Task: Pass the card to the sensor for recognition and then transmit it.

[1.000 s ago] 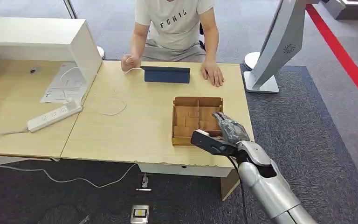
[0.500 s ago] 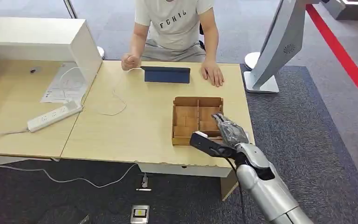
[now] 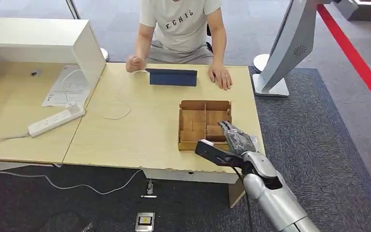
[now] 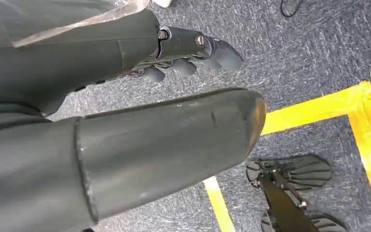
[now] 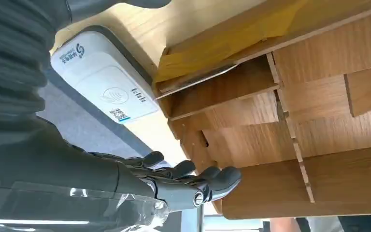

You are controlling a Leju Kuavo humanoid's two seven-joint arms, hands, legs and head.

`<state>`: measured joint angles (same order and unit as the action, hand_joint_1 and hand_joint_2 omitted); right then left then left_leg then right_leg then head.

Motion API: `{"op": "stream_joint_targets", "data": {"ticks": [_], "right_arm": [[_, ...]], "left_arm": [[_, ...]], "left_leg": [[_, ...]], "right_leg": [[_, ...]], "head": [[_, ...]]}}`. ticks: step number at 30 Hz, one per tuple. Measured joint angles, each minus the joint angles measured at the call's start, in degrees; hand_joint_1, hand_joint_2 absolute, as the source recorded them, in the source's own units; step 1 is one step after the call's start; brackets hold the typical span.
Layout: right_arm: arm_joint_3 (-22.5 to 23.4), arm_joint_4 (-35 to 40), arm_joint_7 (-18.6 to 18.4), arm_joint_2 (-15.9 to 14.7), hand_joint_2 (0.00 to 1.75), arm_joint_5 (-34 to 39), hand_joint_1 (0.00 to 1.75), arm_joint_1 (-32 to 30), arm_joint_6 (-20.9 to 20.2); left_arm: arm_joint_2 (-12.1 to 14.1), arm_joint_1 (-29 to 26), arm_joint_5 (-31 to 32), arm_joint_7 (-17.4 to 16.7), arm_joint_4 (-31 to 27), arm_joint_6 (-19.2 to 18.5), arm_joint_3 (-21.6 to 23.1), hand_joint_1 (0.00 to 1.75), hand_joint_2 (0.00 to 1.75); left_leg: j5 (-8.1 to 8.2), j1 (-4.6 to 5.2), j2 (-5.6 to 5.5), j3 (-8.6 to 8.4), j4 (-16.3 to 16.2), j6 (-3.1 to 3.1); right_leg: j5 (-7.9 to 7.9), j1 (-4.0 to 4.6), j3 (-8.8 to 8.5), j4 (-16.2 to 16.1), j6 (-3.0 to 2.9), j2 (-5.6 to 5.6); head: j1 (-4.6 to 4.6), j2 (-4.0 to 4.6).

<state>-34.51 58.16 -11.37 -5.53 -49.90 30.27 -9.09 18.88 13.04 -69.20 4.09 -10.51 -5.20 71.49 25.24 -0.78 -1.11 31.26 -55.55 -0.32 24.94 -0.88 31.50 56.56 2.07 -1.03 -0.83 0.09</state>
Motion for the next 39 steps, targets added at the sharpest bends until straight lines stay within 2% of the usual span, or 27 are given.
{"op": "stream_joint_targets", "data": {"ticks": [16,21,22,23,30,39], "right_arm": [[-0.1,-0.4,0.1,0.2,1.75,-0.9,0.0,-1.1,-0.3],[-0.2,-0.3,-0.7,0.0,1.75,-0.7,0.0,-1.5,-0.1],[-0.1,-0.3,-0.9,0.0,1.75,-0.6,1.68,-1.6,-0.1],[-0.1,-0.3,-1.0,-0.2,1.75,-0.5,1.75,-1.7,-0.1],[0.0,0.8,-1.0,-1.0,1.75,0.1,1.75,-2.3,-1.3],[0.2,2.4,-1.0,-1.8,1.75,0.2,1.75,-2.4,-0.8]], "left_arm": [[0.0,-0.1,0.5,0.2,0.0,0.0,0.0,0.0,0.0],[0.0,-0.5,1.1,1.8,0.0,-0.5,0.1,0.0,0.0],[0.0,-0.7,1.2,2.2,0.0,-0.5,0.1,0.0,0.0],[0.0,-0.8,1.5,2.4,0.0,-0.5,0.1,0.0,0.0],[0.0,-1.0,2.1,2.7,0.0,-1.1,0.2,0.0,0.0],[0.0,-1.0,2.9,2.7,0.0,-1.2,0.4,0.0,0.0]], "left_leg": [[0.0,0.0,0.0,0.0,0.0,0.0],[0.0,0.0,0.0,-0.01,0.0,0.0],[0.0,0.0,0.0,-0.01,0.0,0.0],[0.0,0.0,0.0,-0.01,0.0,0.0],[0.0,0.0,0.0,-0.01,0.0,0.0],[0.0,0.0,0.0,-0.03,0.0,0.0]], "right_leg": [[0.0,0.0,0.0,0.0,0.0,0.0],[0.0,0.0,0.0,0.0,0.0,0.0],[0.0,0.0,0.0,0.0,0.0,0.0],[0.0,0.0,0.0,0.0,0.0,0.0],[0.0,0.0,0.0,0.0,0.0,0.0],[0.0,0.0,-0.02,0.0,0.0,0.0]], "head": [[0.0,0.0],[0.0,0.0],[0.0,0.0],[0.0,0.0],[0.0,0.0],[-0.02,0.0]]}}
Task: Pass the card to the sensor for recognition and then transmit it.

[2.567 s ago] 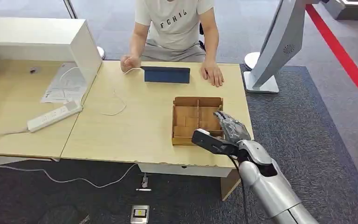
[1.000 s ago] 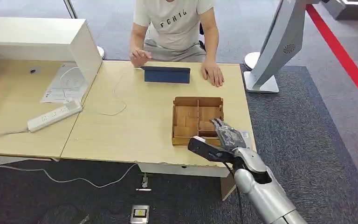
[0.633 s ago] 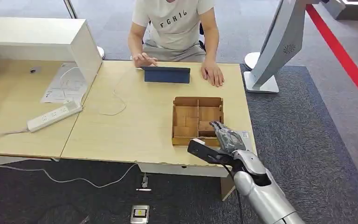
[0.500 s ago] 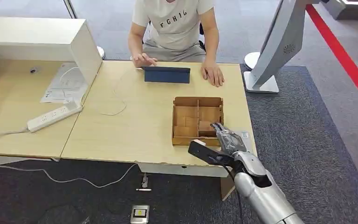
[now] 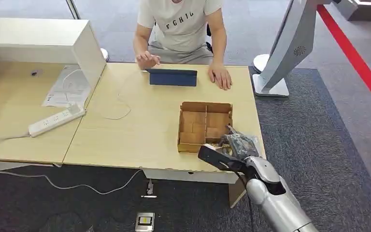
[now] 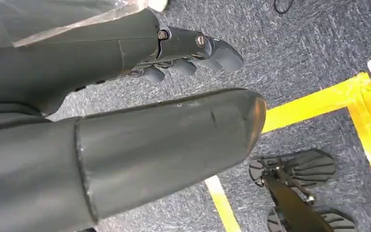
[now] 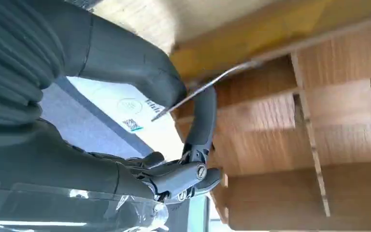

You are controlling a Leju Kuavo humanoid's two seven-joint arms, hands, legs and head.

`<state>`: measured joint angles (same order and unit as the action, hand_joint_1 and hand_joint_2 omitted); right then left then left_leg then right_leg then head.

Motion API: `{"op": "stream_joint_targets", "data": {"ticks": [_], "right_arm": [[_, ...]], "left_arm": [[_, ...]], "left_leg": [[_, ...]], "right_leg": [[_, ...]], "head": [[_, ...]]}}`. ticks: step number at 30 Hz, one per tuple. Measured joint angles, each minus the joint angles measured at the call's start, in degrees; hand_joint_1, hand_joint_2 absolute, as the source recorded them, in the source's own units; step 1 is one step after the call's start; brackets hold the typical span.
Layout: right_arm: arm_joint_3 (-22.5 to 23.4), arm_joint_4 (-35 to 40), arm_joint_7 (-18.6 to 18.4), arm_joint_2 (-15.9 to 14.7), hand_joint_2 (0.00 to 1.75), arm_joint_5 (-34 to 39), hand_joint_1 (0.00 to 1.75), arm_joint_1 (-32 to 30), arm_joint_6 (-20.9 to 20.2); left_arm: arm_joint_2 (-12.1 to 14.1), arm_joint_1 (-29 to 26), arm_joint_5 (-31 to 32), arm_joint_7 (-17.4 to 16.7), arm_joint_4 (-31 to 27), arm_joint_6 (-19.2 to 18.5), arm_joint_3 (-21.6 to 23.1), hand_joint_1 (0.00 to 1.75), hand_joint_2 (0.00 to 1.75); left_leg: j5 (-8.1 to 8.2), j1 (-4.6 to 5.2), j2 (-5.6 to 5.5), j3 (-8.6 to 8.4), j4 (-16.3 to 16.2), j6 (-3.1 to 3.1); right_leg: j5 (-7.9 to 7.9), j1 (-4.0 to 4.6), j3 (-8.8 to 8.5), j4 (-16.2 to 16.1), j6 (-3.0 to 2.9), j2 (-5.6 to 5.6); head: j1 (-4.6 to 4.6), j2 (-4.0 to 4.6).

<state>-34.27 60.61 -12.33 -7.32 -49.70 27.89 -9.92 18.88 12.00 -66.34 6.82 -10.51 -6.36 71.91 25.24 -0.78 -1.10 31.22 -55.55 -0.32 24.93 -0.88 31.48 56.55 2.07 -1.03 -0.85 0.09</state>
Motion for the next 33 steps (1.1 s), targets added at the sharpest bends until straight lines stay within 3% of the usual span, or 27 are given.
{"op": "stream_joint_targets", "data": {"ticks": [19,33], "right_arm": [[0.9,2.2,0.7,-1.8,1.75,0.7,1.75,-1.9,0.8],[2.2,7.7,3.7,-3.7,1.75,2.3,1.75,-1.6,2.3]], "left_arm": [[-0.5,-1.2,-0.5,0.7,0.0,0.8,0.2,0.0,0.0],[-1.3,-1.5,-0.8,0.4,0.0,1.0,0.2,0.0,0.0]], "left_leg": [[0.0,0.0,0.0,0.01,0.0,0.0],[0.0,0.0,0.0,0.01,0.0,0.0]], "right_leg": [[0.0,0.0,0.0,0.0,0.0,0.0],[0.0,0.0,-0.01,0.0,0.0,0.0]], "head": [[0.02,0.0],[0.0,0.0]]}}
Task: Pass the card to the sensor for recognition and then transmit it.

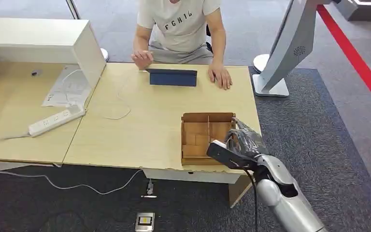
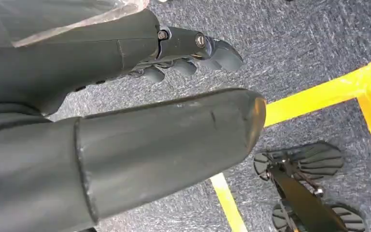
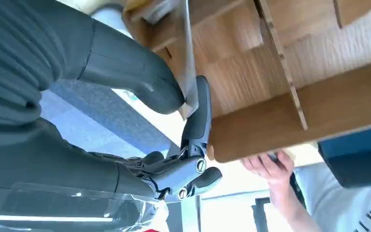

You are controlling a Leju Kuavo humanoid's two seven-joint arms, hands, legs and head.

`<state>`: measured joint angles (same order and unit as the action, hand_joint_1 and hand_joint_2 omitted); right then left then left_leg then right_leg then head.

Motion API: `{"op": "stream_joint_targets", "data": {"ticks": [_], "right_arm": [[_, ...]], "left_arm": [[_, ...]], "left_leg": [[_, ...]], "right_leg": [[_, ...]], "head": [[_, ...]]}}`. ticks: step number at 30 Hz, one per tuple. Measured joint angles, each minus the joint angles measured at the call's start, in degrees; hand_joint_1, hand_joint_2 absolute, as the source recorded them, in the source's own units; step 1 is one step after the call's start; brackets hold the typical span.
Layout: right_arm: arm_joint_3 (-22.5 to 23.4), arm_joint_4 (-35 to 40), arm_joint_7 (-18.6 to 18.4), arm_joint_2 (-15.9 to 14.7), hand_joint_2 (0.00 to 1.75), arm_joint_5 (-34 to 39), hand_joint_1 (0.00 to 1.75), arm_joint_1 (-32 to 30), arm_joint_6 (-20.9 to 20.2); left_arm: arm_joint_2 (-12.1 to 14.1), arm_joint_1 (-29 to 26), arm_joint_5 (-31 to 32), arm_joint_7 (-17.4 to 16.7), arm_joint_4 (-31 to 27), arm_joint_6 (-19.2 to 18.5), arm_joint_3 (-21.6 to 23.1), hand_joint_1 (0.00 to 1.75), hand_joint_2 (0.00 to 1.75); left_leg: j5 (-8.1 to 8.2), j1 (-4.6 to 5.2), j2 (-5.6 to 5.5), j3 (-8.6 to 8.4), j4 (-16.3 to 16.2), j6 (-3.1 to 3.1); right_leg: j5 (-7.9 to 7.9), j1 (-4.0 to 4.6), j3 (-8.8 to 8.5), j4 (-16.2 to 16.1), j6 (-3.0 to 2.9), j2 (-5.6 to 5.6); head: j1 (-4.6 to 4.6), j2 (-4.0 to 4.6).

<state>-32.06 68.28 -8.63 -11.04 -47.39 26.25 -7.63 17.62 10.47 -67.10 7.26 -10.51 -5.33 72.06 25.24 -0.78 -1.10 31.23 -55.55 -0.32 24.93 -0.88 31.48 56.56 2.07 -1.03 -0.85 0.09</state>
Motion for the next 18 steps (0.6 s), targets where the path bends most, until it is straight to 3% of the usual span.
{"op": "stream_joint_targets", "data": {"ticks": [15,18], "right_arm": [[1.9,3.7,1.9,-0.8,1.75,-0.2,1.75,1.4,1.7],[2.3,3.7,4.4,-0.8,1.75,-1.6,1.75,4.4,2.6]], "left_arm": [[-0.1,-0.1,0.5,0.8,0.0,-0.5,0.0,0.0,0.0],[-0.2,-0.1,1.4,1.2,0.0,-0.5,0.0,0.0,0.0]], "left_leg": [[0.0,0.0,0.0,0.01,0.0,0.0],[-0.02,0.02,-0.01,0.05,0.0,-0.01]], "right_leg": [[0.0,0.0,-0.01,0.0,0.0,0.0],[-0.06,-0.02,0.02,0.0,-0.01,0.0]], "head": [[0.02,0.0],[0.02,0.0]]}}
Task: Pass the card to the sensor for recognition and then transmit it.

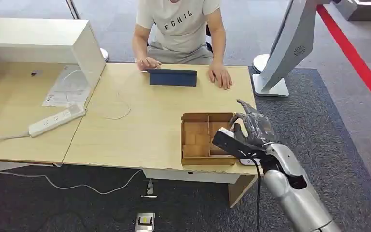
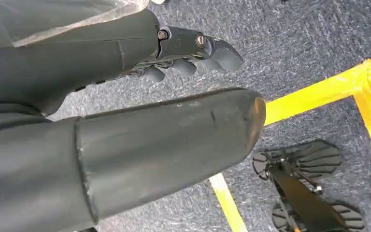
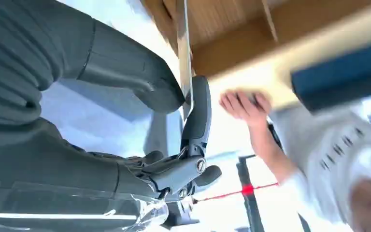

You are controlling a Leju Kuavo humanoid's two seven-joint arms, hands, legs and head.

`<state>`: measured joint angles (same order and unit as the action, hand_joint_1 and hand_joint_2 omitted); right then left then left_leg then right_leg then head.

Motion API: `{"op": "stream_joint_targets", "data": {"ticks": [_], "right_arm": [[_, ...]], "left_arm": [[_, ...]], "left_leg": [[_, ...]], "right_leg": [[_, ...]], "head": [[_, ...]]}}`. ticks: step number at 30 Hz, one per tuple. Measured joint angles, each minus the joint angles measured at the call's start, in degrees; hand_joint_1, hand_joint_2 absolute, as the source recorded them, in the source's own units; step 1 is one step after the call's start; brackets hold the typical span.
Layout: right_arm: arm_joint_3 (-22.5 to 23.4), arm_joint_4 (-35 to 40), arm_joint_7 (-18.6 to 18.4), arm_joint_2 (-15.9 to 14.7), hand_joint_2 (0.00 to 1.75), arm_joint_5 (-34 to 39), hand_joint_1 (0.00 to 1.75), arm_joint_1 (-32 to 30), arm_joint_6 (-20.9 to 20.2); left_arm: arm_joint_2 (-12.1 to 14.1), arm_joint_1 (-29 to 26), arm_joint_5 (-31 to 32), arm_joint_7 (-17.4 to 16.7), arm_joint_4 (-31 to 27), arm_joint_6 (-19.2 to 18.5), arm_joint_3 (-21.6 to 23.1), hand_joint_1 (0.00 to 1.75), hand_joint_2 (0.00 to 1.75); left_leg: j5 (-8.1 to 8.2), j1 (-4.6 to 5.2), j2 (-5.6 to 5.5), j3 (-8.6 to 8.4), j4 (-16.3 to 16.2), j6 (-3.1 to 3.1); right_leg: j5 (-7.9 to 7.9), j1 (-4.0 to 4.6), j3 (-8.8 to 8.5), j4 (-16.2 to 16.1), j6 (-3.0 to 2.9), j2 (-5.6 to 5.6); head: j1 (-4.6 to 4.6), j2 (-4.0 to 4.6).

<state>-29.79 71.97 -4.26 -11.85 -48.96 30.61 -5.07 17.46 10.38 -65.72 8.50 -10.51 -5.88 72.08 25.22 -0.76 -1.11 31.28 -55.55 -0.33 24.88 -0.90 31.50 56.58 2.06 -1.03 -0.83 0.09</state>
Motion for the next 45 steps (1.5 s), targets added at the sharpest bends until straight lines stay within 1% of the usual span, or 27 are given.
{"op": "stream_joint_targets", "data": {"ticks": [3,5,8,11,14,18,23,25,28,37,45], "right_arm": [[0.1,-1.2,3.8,0.6,1.75,-1.2,1.75,6.9,0.9],[0.2,-2.5,5.6,1.3,1.75,-1.9,1.75,11.2,1.7],[0.1,-6.5,7.8,3.4,1.75,-3.0,1.75,18.0,2.1],[0.0,-12.1,9.9,6.0,1.75,-4.3,1.75,26.0,4.1],[-0.5,-18.8,10.6,9.1,1.75,-5.7,1.75,31.8,5.3],[-1.3,-27.0,9.7,12.7,1.75,-7.7,1.75,36.6,5.7],[-2.3,-33.9,7.3,15.6,1.75,-9.4,1.75,39.8,5.2],[-2.8,-37.9,6.3,16.5,1.75,-10.1,1.75,41.1,3.8],[-3.2,-40.4,5.4,16.8,1.75,-10.7,1.75,41.2,2.5],[-4.4,-46.8,4.4,17.0,1.75,-11.7,1.75,40.7,1.4],[-5.0,-49.4,4.0,17.0,1.75,-11.9,1.75,40.3,1.3]], "left_arm": [[0.0,0.6,0.7,-0.1,0.0,-0.5,0.4,0.0,0.0],[0.0,1.2,0.8,-0.2,0.0,-0.7,0.8,0.0,0.0],[0.0,1.7,1.5,-0.5,0.0,-1.0,1.0,0.0,0.0],[0.0,2.8,2.0,-1.3,0.0,-1.4,1.2,0.0,0.0],[0.0,3.8,2.6,-2.3,0.0,-1.4,1.3,0.0,0.0],[0.0,4.8,2.6,-3.4,0.0,-1.5,1.4,0.0,0.0],[-0.1,5.3,3.2,-3.6,0.0,-1.8,1.5,0.0,0.0],[0.0,5.4,3.2,-3.8,0.0,-1.8,1.8,0.0,0.0],[-0.1,5.3,3.1,-4.0,0.0,-1.7,2.2,0.0,0.0],[-0.4,4.6,1.9,-4.1,0.0,-1.0,2.4,0.0,0.0],[-0.6,4.5,1.4,-4.0,0.0,-0.7,2.4,0.0,0.0]], "left_leg": [[-0.06,0.0,0.02,0.02,0.0,-0.05],[-0.1,-0.03,-0.04,0.0,0.0,-0.04],[-0.17,-0.01,-0.03,0.18,0.0,-0.12],[-0.22,-0.02,-0.03,0.25,0.0,-0.14],[-0.24,-0.07,-0.07,0.26,0.0,-0.18],[-0.24,-0.13,-0.05,0.27,0.0,-0.19],[-0.24,-0.14,-0.06,0.28,0.0,-0.2],[-0.24,-0.14,-0.04,0.26,0.0,-0.2],[-0.24,-0.13,-0.05,0.26,0.0,-0.19],[-0.24,-0.14,-0.04,0.25,0.0,-0.2],[-0.24,-0.15,-0.03,0.25,0.0,-0.2]], "right_leg": [[-0.06,0.0,0.05,0.0,-0.01,-0.02],[-0.06,0.03,-0.03,0.0,-0.02,-0.01],[-0.13,0.0,0.22,0.1,-0.08,0.0],[-0.17,0.01,0.32,0.2,-0.08,0.0],[-0.17,0.05,0.33,0.2,-0.09,0.01],[-0.18,0.11,0.34,0.2,-0.1,0.01],[-0.17,0.12,0.34,0.2,-0.11,0.01],[-0.17,0.12,0.35,0.2,-0.11,0.0],[-0.18,0.12,0.34,0.1,-0.1,0.01],[-0.18,0.13,0.36,0.1,-0.11,0.0],[-0.18,0.13,0.36,0.1,-0.11,0.0]], "head": [[0.0,0.0],[-0.02,0.0],[0.02,0.0],[-0.02,0.0],[0.0,0.0],[0.02,0.0],[-0.02,0.0],[0.0,0.0],[-0.02,0.0],[0.0,0.0],[-0.02,0.0]]}}
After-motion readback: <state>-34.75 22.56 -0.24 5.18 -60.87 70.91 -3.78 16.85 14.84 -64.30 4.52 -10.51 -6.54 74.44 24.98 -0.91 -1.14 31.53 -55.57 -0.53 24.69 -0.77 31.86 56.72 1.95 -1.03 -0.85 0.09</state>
